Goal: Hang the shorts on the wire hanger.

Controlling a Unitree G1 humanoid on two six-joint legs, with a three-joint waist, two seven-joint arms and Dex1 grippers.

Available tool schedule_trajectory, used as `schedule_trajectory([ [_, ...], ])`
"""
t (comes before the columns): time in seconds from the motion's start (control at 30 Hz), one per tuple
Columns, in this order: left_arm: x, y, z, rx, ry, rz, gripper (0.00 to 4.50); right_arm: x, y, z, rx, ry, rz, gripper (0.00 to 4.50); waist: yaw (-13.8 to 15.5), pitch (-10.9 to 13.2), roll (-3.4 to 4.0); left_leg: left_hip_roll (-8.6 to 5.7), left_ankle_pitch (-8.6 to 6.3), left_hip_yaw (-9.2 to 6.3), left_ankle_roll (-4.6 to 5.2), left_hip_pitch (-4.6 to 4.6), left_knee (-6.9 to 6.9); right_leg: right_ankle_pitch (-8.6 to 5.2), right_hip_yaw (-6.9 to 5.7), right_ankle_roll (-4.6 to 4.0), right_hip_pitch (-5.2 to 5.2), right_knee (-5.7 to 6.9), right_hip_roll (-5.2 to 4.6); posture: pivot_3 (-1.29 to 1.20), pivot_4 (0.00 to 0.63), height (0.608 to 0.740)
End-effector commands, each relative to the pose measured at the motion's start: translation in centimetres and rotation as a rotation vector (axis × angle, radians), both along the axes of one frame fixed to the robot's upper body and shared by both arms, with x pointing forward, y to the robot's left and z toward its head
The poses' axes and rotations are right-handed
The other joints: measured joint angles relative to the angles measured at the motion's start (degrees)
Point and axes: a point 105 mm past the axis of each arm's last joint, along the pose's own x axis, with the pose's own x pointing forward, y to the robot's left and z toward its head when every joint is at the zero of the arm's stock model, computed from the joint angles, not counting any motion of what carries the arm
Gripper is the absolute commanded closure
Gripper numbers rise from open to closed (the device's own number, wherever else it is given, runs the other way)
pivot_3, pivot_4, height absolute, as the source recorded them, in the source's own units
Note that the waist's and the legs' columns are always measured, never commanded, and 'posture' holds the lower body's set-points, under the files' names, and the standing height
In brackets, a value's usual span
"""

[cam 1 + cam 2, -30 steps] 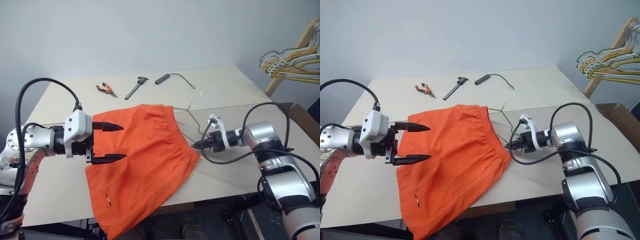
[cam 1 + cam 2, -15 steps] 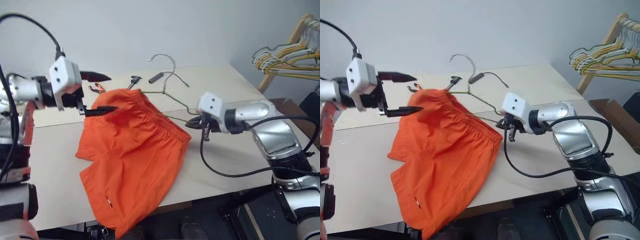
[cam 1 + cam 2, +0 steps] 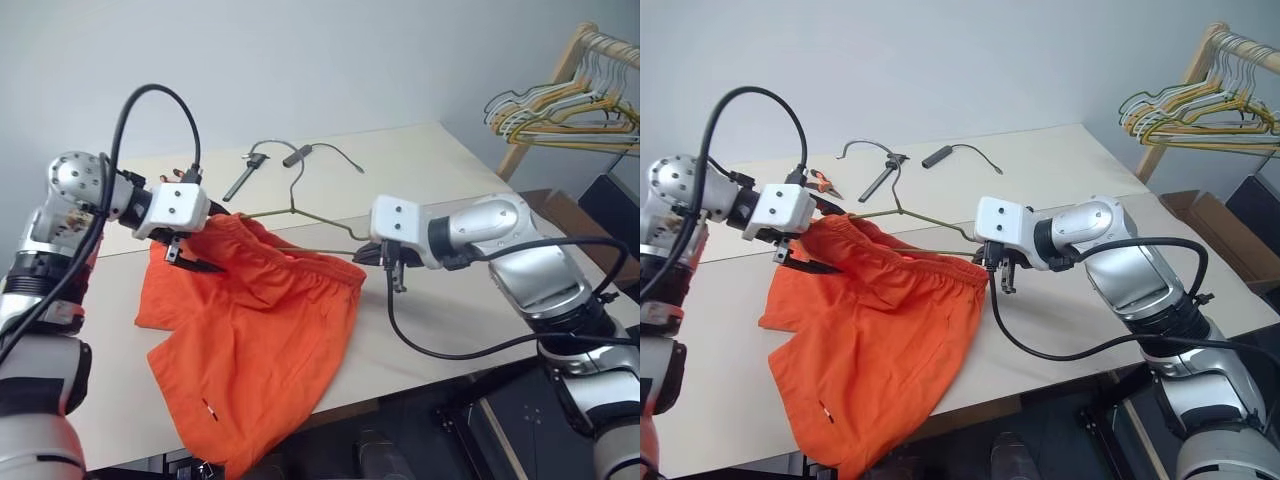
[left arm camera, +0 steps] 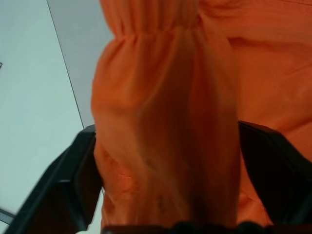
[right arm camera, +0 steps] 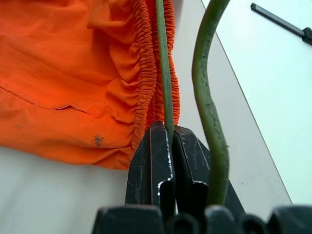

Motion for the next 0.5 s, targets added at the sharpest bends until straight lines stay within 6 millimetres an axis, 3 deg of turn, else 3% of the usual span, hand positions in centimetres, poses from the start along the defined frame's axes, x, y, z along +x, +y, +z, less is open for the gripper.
schedule_trajectory([
  [0.03,0.6,-0.4,1.5,-0.043,-0.064,0.011,1.54,-0.5,0.3,2.0,0.019,-0.053,0.026,4.5,-0.31,0.0,0.0,0.0,-0.01,0.0,0.02,0.0,0.01,0.0,0.0,0.0,0.01,0.02,-0.01,-0.14,0.008,0.74],
  [0.33,0.2,-1.1,1.7,-0.118,-0.028,0.005,4.42,-0.7,0.1,1.8,0.013,-0.033,0.021,4.5,-1.55,0.0,0.0,0.01,-0.03,-0.02,0.04,0.0,0.02,0.0,0.01,0.01,-0.02,0.07,0.0,-0.14,0.02,0.74],
  [0.43,0.4,-1.4,2.0,-0.168,-0.028,0.044,4.47,-0.5,-0.1,1.8,0.025,-0.027,-0.001,4.5,-1.89,0.0,0.0,0.01,-0.04,-0.03,0.07,0.0,0.02,0.0,0.02,0.01,-0.02,0.08,-0.01,-0.15,0.026,0.74],
  [0.5,0.3,-1.5,2.2,-0.208,-0.01,0.066,4.5,-0.1,-0.7,1.8,0.031,-0.028,-0.043,3.92,-1.91,0.0,0.0,0.02,-0.04,-0.03,0.08,0.0,0.03,0.0,0.02,0.01,-0.02,0.09,-0.01,-0.15,0.031,0.74],
])
